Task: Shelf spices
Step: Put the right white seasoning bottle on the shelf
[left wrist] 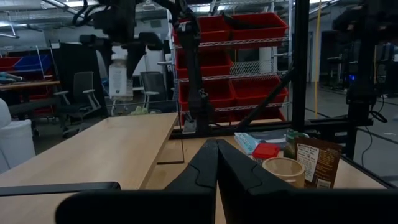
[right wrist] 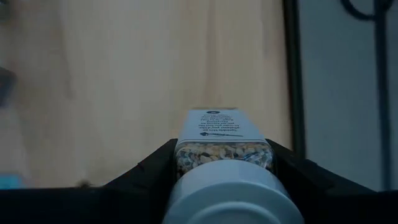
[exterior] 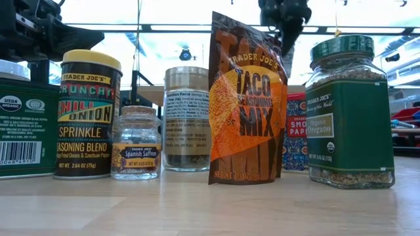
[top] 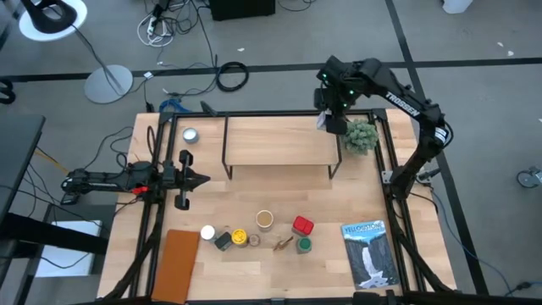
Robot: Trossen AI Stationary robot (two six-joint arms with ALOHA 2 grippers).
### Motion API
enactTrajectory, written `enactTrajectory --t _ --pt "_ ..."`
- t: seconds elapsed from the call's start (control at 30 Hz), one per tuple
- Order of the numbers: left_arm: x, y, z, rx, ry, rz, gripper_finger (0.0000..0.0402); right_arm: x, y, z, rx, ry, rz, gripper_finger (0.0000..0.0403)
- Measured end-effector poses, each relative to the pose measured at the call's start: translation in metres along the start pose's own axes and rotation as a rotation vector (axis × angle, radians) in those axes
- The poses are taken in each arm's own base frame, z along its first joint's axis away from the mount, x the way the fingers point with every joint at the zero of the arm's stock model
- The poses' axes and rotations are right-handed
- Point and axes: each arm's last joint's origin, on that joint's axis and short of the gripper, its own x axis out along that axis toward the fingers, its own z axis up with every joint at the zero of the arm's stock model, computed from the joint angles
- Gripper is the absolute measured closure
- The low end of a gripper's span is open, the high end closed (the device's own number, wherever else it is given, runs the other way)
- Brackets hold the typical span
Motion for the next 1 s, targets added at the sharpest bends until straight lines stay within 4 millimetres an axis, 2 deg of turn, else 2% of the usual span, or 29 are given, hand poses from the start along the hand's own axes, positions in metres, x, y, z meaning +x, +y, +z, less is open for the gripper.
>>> enactTrajectory --t 0.2,0.3,0.5,0.73,1.0 --pt "0.0 0.0 0.0 0.0 0.0 0.0 0.039 0.008 -0.003 -0.001 -0.164 0.009 -0.008 0.0202" --pt "0.0 0.0 0.0 0.0 0.0 0.0 0.039 0.009 -0.002 -0.001 -0.189 0.015 -0.002 0.0202" --pt "0.0 0.0 0.0 0.0 0.0 0.0 0.039 0.014 -0.008 -0.007 -0.155 0.027 0.028 0.0202" --pt "0.0 0.0 0.0 0.0 0.0 0.0 0.039 0.044 -0.01 -0.018 -0.116 0.087 0.095 0.0202" --pt "0.0 0.0 0.0 0.0 0.0 0.0 0.039 0.042 -0.015 -0.015 -0.114 0.046 0.075 0.0202"
